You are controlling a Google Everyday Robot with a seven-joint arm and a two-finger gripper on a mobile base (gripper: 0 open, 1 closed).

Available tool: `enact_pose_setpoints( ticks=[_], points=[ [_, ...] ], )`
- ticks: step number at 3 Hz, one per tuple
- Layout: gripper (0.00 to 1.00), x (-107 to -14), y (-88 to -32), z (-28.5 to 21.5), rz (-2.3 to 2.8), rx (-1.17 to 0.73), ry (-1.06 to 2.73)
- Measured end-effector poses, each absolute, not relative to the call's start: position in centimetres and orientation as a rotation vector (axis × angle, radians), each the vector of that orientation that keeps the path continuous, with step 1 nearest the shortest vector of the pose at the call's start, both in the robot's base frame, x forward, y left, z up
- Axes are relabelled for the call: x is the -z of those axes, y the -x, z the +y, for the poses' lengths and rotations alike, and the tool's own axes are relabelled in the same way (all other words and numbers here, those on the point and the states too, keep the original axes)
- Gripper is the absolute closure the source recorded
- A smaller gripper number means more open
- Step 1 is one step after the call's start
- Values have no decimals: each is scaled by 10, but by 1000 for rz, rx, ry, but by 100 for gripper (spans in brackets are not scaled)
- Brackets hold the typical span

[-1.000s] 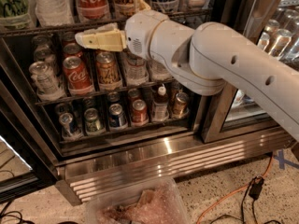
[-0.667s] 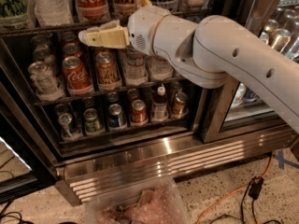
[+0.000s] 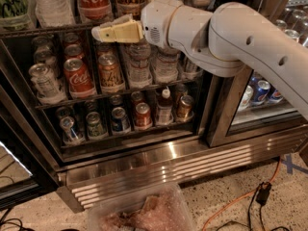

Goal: Pick orange can from top shelf of fridge

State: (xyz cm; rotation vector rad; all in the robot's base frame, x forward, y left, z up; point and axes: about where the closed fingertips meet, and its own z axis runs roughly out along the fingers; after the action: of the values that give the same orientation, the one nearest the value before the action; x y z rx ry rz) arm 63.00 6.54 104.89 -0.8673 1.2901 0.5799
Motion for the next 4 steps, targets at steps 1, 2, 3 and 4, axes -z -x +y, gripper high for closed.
enact_pose_setpoints(
  ticks=[1, 2, 3, 4],
  points=[
    [0, -1049, -630, 65, 1290, -580, 867],
    [0, -1048, -633, 66, 1296, -598, 859],
    [0, -1051, -639, 61, 1302, -588, 846],
    [0, -1051, -651, 44, 1319, -549, 841]
  ],
)
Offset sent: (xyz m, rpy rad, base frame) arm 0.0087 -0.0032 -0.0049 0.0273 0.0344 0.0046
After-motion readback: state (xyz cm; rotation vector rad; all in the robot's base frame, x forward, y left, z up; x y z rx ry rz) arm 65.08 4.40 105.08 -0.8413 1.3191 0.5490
